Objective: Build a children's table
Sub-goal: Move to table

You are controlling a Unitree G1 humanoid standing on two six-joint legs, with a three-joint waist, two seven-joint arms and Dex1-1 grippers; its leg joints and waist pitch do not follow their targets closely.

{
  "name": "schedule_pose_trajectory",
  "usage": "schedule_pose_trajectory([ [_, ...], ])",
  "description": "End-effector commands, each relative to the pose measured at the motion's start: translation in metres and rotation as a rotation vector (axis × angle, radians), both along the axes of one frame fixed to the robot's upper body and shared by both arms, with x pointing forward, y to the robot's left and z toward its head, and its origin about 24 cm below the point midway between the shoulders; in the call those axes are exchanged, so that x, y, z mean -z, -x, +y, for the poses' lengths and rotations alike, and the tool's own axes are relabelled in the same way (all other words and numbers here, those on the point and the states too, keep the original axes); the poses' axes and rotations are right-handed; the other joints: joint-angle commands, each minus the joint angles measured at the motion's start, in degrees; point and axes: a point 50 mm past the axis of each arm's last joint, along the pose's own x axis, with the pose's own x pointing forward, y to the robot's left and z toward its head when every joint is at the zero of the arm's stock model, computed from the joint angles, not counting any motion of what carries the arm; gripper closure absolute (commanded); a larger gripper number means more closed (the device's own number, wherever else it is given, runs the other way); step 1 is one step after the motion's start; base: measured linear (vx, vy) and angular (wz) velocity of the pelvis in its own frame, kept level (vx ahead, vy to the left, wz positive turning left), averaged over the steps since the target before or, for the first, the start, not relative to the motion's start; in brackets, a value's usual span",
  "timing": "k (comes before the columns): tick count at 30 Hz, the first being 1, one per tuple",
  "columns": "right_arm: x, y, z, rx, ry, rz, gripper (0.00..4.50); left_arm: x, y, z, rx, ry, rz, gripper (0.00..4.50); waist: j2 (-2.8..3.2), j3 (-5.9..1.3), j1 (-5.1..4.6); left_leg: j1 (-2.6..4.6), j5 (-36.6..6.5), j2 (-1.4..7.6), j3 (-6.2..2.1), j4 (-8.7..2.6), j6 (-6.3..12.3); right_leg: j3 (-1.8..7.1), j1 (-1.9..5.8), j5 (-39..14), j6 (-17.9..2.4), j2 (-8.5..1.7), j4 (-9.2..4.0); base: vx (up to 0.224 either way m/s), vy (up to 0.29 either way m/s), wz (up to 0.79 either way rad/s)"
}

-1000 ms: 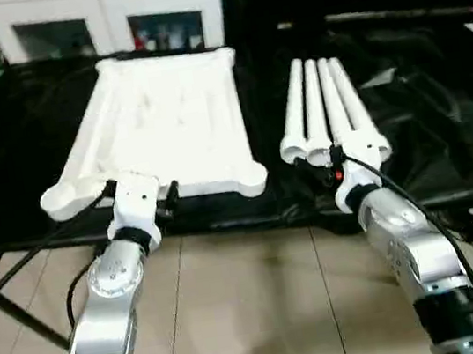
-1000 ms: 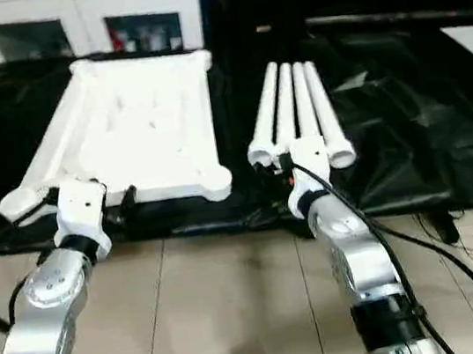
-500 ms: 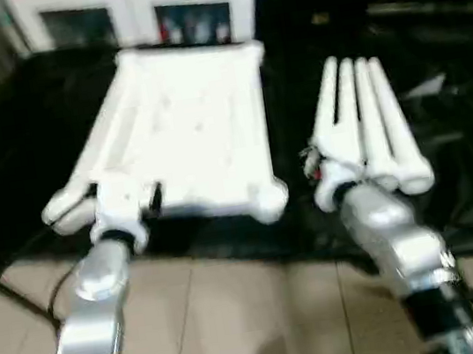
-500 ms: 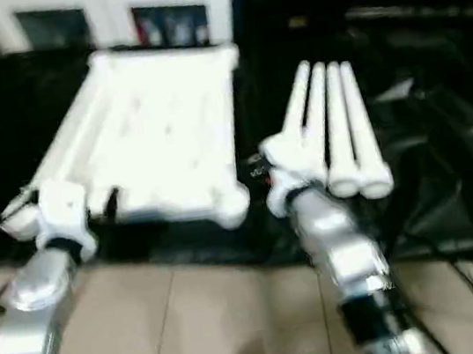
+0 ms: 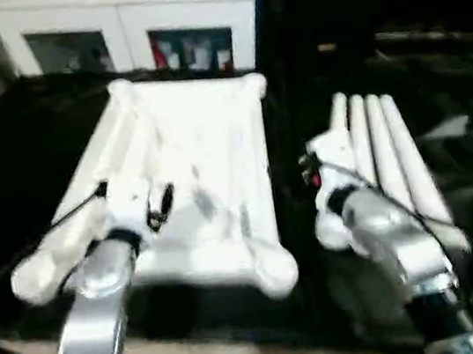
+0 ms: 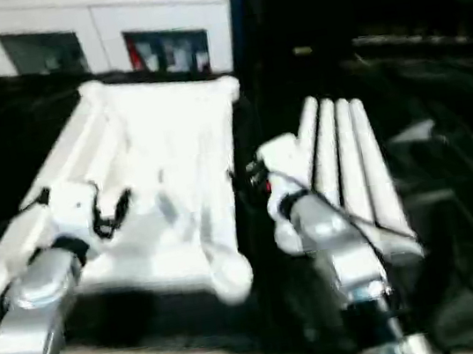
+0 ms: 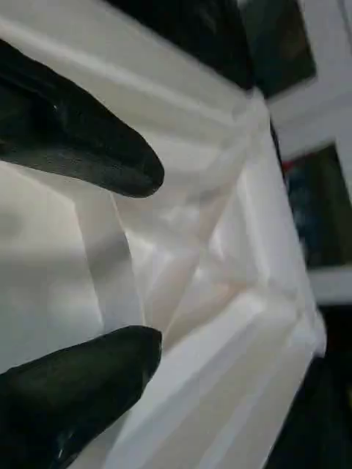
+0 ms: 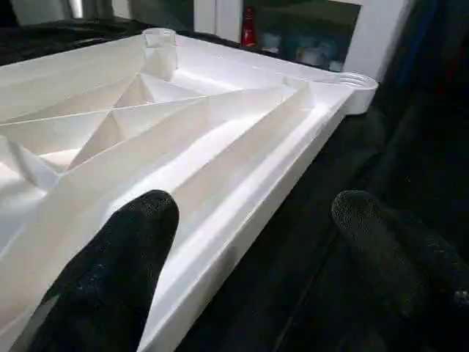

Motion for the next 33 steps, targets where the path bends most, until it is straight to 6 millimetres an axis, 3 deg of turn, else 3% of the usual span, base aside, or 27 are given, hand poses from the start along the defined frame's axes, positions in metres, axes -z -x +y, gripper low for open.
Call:
schedule_pose_trajectory([
  [1, -0.007, 0.000, -0.008, -0.025, -0.003, -0.024, 0.67, 0.003, 0.003, -0.006, 0.097, -0.015, 0.019, 1.14, -1.91, -4.60, -0.87, 6.27, 61.5, 4.81, -2.64, -0.36, 3.94, 3.00, -1.93, 25.1, -0.2, -3.60, -4.19, -0.172, 0.079, 0.05],
  [2, -0.008, 0.000, -0.009, -0.037, 0.003, -0.030, 0.67, 0.001, 0.003, -0.004, 0.115, -0.034, 0.004, 1.14, -3.10, -3.94, -0.24, 0.93, 31.6, 2.58, 0.15, -1.08, 4.67, 3.90, 2.06, 29.5, -2.8, -6.23, -4.18, -0.110, 0.028, 0.12],
  [3, -0.009, -0.001, -0.010, -0.043, 0.007, -0.035, 0.67, 0.000, 0.002, -0.002, 0.125, -0.047, -0.005, 1.14, -2.04, -3.61, 0.51, 0.42, 9.8, 4.83, 0.62, -2.69, 3.24, 4.25, 2.91, 23.4, -6.7, -9.04, -5.44, -0.110, 0.028, 0.12],
  [4, -0.012, -0.001, -0.012, -0.065, 0.001, -0.042, 0.67, -0.002, 0.002, 0.000, 0.161, -0.047, -0.011, 1.14, -1.86, -3.58, 0.24, 0.35, 4.6, 5.58, 0.63, -3.76, 1.73, 3.52, 3.59, 19.0, -8.6, -8.55, -5.21, -0.053, -0.036, 0.09],
  [5, -0.013, -0.001, -0.013, -0.078, -0.006, -0.044, 0.67, -0.003, 0.002, 0.001, 0.182, -0.042, -0.013, 1.14, -1.12, -3.23, 0.31, 0.77, 0.2, 6.18, 0.47, -4.66, 0.35, 2.77, 3.36, 12.9, -10.8, -7.68, -5.41, -0.071, -0.049, 0.05],
  [6, -0.016, -0.001, -0.014, -0.099, -0.023, -0.049, 0.67, -0.005, 0.002, 0.001, 0.216, -0.028, -0.015, 1.14, -0.36, -2.81, -0.39, 1.69, -8.1, 7.52, 0.47, -6.20, -1.34, 1.78, 2.53, 3.1, -14.4, -6.10, -5.44, -0.071, -0.049, 0.05],
  [7, -0.023, -0.001, -0.015, -0.145, -0.060, -0.058, 0.67, -0.010, 0.002, 0.002, 0.266, -0.008, -0.033, 1.14, -0.15, -2.64, -0.77, 1.85, -12.0, 7.95, 0.62, -6.67, -1.58, 1.48, 2.39, -0.7, -15.2, -5.74, -5.58, -0.085, -0.030, 0.06],
  [8, -0.027, 0.000, -0.016, -0.180, -0.080, -0.061, 0.67, -0.013, 0.002, 0.002, 0.299, 0.003, -0.038, 1.14, 0.02, -2.22, -1.03, 2.45, -20.7, 8.77, 0.99, -7.33, -2.50, 1.33, 1.58, -8.0, -15.8, -5.46, -6.13, -0.088, -0.024, 0.05],
  [9, -0.034, 0.001, -0.018, -0.246, -0.090, -0.070, 0.67, -0.018, 0.004, 0.000, 0.381, 0.028, -0.037, 1.14, -0.20, -1.99, -1.18, 2.59, -25.6, 9.08, 1.45, -7.65, -3.62, 1.30, 1.37, -12.8, -15.2, -5.67, -6.49, -0.088, -0.024, 0.05],
  [10, -0.034, 0.001, -0.018, -0.246, -0.090, -0.070, 0.67, -0.018, 0.004, 0.000, 0.381, 0.028, -0.037, 1.14, -0.22, -1.80, -0.98, 2.84, -28.3, 9.17, 2.05, -7.74, -4.48, 1.33, 0.98, -18.1, -14.0, -5.99, -7.08, -0.087, -0.019, 0.05],
  [12, -0.042, 0.004, -0.026, -0.383, -0.033, -0.070, 0.67, -0.019, 0.010, -0.006, 0.562, 0.020, 0.078, 1.14, -0.36, -1.53, -0.67, 2.95, -29.2, 9.22, 2.56, -7.76, -5.48, 1.61, 0.49, -24.6, -11.9, -6.41, -7.65, -0.085, -0.019, 0.06],
  [15, -0.042, 0.008, -0.032, -0.477, 0.064, -0.049, 0.67, -0.016, 0.017, -0.012, 0.685, -0.017, 0.155, 1.14, -0.58, -1.40, -0.45, 2.86, -28.7, 9.23, 2.66, -7.80, -5.68, 1.68, 0.34, -28.6, -10.3, -6.66, -8.18, -0.068, -0.013, 0.02],
  [17, -0.040, 0.011, -0.038, -0.531, 0.125, -0.023, 0.67, -0.011, 0.024, -0.015, 0.783, -0.057, 0.210, 1.14, -0.72, -1.37, -0.47, 2.41, -28.2, 9.29, 2.41, -7.98, -5.40, 1.60, 0.52, -32.2, -9.1, -6.91, -8.39, -0.025, -0.004, 0.00],
  [21, -0.038, 0.019, -0.045, -0.644, 0.192, 0.050, 0.67, -0.004, 0.029, -0.019, 0.895, -0.059, 0.320, 1.14, -0.85, -1.40, -0.75, 2.12, -27.8, 9.41, 2.38, -7.94, -5.19, 1.03, 0.65, -33.2, -9.1, -7.10, -8.70, 0.000, 0.000, 0.00],
  [22, -0.038, 0.019, -0.045, -0.644, 0.192, 0.050, 0.67, -0.004, 0.029, -0.019, 0.895, -0.059, 0.320, 1.42, -0.90, -1.42, -0.74, 2.10, -27.9, 9.43, 2.35, -7.88, -5.21, 0.92, 0.66, -33.4, -9.1, -7.13, -8.71, 0.000, 0.000, 0.00],
  [25, -0.033, 0.029, -0.048, -0.734, 0.259, 0.111, 0.67, 0.001, 0.027, -0.021, 0.969, -0.111, 0.370, 1.55, -1.05, -1.28, -0.60, 2.56, -28.6, 9.43, 2.55, -7.79, -4.90, 0.89, 0.24, -34.9, -8.4, -7.09, -9.10, 0.000, 0.000, 0.00],
  [27, -0.032, 0.033, -0.048, -0.772, 0.261, 0.140, 0.67, 0.004, 0.022, -0.018, 0.984, -0.163, 0.391, 1.85, -1.14, -1.27, -0.68, 2.32, -27.5, 9.41, 2.52, -7.70, -4.59, 0.69, 0.43, -36.0, -8.3, -7.24, -9.21, 0.000, 0.000, 0.00],
  [31, -0.032, 0.037, -0.047, -0.800, 0.263, 0.156, 0.67, 0.006, 0.016, -0.014, 0.984, -0.212, 0.405, 2.02, -0.90, -1.47, -0.87, 2.16, -27.7, 9.65, 2.34, -7.93, -4.91, 0.57, 0.51, -33.8, -8.7, -7.29, -8.85, 0.000, 0.000, 0.00],
  [33, -0.031, 0.039, -0.045, -0.815, 0.271, 0.158, 0.67, 0.006, 0.009, -0.010, 0.989, -0.246, 0.418, 2.38, -1.00, -1.59, -0.82, 2.41, -27.4, 9.64, 2.66, -7.94, -4.88, 0.70, 0.33, -31.3, -9.4, -7.14, -8.71, 0.000, 0.000, 0.00],
])
